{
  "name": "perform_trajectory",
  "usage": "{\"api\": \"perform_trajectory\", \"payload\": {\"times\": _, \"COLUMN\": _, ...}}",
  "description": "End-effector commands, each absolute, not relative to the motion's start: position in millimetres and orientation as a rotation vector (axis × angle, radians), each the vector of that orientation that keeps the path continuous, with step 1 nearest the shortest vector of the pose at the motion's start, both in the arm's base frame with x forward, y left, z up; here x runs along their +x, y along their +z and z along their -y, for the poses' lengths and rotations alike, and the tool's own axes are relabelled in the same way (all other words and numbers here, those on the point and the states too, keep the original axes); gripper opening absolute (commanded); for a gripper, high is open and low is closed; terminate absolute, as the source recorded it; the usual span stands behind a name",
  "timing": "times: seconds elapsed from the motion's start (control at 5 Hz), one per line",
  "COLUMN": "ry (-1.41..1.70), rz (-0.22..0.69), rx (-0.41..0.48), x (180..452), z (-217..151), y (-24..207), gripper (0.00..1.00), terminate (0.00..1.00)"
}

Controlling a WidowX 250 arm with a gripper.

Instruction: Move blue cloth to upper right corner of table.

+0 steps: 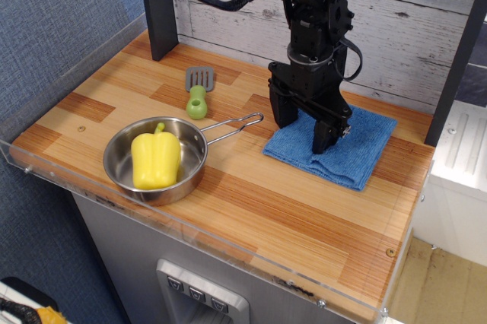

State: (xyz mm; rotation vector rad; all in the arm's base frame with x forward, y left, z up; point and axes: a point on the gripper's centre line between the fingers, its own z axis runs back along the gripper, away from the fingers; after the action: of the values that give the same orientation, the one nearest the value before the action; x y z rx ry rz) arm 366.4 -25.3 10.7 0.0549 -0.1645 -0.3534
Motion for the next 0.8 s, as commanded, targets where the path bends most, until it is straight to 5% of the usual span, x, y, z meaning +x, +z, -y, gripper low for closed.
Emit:
{"api": "perform_trajectory", "payload": {"times": 0.0, "ry": -0.342, "rz": 0.182, "rx": 0.056, "x": 383, "z": 19, "y": 12, "gripper": 1.0, "terminate": 0.0}}
{"api": "perform_trajectory", "payload": {"times": 0.2, "ry": -0.34, "rz": 0.184, "rx": 0.052, "x": 384, "z": 19, "y": 19, "gripper": 1.0, "terminate": 0.0}}
{"api": "perform_trajectory", "payload": {"times": 0.6, "ry": -0.343, "rz": 0.196, "rx": 0.039, "x": 377, "z": 23, "y": 74, "gripper": 1.0, "terminate": 0.0}}
